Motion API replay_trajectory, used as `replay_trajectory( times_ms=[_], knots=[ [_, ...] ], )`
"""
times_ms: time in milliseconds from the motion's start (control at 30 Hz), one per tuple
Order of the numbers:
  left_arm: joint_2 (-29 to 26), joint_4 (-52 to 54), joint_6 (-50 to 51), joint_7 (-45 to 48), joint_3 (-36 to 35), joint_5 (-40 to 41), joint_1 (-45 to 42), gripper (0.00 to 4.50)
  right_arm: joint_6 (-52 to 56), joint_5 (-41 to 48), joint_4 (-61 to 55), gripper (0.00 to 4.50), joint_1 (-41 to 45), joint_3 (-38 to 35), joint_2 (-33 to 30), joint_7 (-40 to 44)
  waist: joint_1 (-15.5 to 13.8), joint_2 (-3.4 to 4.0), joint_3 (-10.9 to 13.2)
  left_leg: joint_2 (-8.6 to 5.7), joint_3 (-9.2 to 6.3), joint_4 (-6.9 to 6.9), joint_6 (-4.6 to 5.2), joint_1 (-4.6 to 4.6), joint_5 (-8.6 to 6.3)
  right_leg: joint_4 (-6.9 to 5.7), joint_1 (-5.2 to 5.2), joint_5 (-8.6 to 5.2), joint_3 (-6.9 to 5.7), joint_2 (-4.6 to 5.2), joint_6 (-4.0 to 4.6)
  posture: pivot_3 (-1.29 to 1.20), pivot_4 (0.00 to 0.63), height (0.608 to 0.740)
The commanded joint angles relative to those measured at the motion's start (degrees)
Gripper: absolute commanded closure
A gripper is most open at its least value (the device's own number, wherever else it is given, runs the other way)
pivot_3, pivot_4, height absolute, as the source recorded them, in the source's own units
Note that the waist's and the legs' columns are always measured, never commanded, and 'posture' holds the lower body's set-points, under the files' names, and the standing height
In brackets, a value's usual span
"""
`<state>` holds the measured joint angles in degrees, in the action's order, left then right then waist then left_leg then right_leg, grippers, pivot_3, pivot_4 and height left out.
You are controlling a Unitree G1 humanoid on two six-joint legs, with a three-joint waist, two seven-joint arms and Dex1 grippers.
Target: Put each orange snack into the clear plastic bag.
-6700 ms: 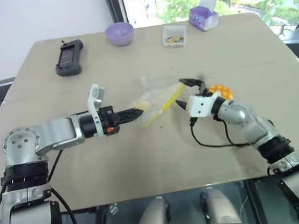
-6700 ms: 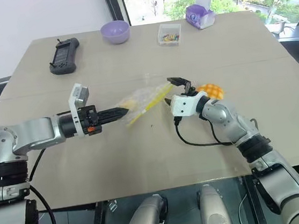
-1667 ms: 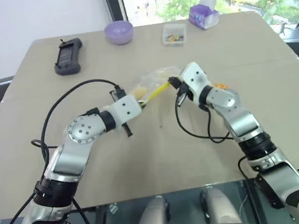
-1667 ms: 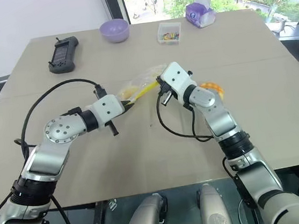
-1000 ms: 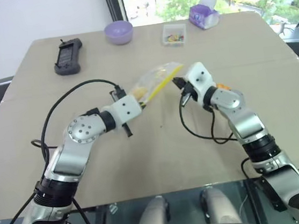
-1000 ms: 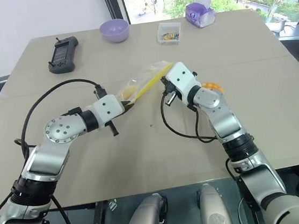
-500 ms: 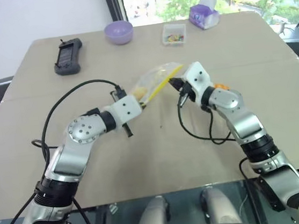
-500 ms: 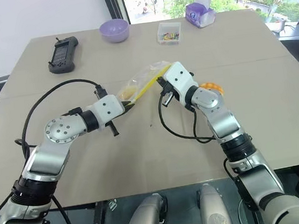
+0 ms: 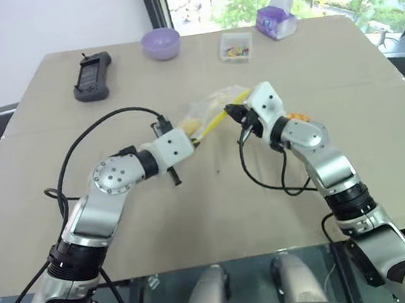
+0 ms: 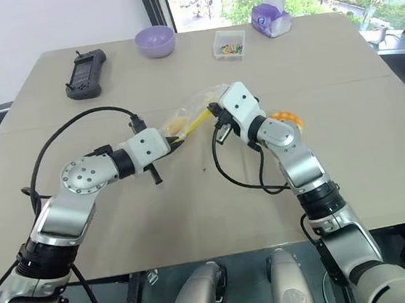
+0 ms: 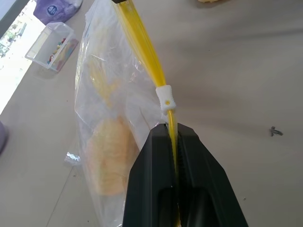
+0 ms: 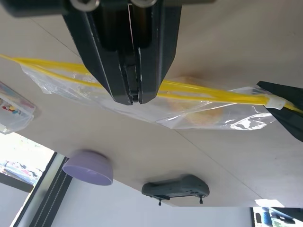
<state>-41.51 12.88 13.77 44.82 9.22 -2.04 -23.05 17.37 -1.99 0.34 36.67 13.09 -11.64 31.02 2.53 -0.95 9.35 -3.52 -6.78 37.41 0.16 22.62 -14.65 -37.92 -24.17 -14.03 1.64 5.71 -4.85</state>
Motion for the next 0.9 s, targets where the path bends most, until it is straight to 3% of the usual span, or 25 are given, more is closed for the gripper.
replay_trajectory(
  times_ms=[33, 900],
  knots=[
    [-0.11, 2.69, 0.06, 0.00, -1.73, 0.49, -0.08, 4.50, -0.53, 0.26, -1.70, 4.43, 0.63, 0.03, -0.34, 0.39, -0.01, 0.00, 0.00, 0.00, 0.00, 0.00, 0.00, 0.00, 0.00, 0.00, 0.00, 0.00, 0.00, 0.00, 0.00, 0.00, 0.150, 0.740],
    [-0.20, 2.92, -0.32, 0.58, -1.51, 0.43, 0.17, 4.50, -1.90, 1.02, 0.56, 4.43, 1.21, 1.36, 0.40, 2.33, 0.00, 0.00, 0.00, 0.00, 0.00, 0.00, 0.00, 0.00, 0.00, 0.00, 0.00, 0.00, 0.00, 0.00, 0.00, 0.00, 0.150, 0.740]
  ],
)
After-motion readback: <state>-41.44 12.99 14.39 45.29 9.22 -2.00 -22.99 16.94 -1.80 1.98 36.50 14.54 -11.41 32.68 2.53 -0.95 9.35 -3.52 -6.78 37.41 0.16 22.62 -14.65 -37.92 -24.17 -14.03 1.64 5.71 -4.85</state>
